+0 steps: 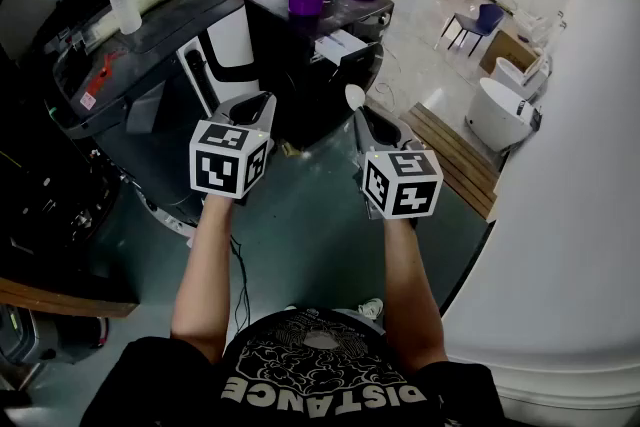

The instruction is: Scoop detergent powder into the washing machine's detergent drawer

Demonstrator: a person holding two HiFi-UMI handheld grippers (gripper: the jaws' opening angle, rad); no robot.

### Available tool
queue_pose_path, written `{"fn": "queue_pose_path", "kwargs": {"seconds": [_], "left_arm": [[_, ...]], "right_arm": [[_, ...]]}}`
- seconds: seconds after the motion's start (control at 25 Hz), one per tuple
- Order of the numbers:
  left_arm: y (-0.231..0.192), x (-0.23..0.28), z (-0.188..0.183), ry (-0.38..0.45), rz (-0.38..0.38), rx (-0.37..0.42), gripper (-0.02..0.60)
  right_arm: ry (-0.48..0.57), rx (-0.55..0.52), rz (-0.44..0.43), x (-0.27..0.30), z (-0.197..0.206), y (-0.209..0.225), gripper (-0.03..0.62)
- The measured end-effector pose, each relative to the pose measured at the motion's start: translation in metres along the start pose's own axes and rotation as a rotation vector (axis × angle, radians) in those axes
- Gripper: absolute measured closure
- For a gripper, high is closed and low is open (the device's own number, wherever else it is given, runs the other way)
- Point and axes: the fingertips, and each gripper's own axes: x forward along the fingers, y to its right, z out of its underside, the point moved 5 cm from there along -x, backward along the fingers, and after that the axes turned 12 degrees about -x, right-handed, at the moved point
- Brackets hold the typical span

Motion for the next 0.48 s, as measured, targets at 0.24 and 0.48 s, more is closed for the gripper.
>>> {"fn": "queue_pose_path", "kwargs": {"seconds": [0.24,0.48], "left_arm": [[-0.005,0.004,0.001,-0.001,0.003,-0.003,0.581],[-0.009,0.016,0.004,-0.017,0.005,-0.008,0.581]], "right_arm": [[0.000,-0.003,0.008,0.005,0.000,0.000,0.560],[0.001,-0.005,0.003,0.015,0.000,0.002,0.560]]}}
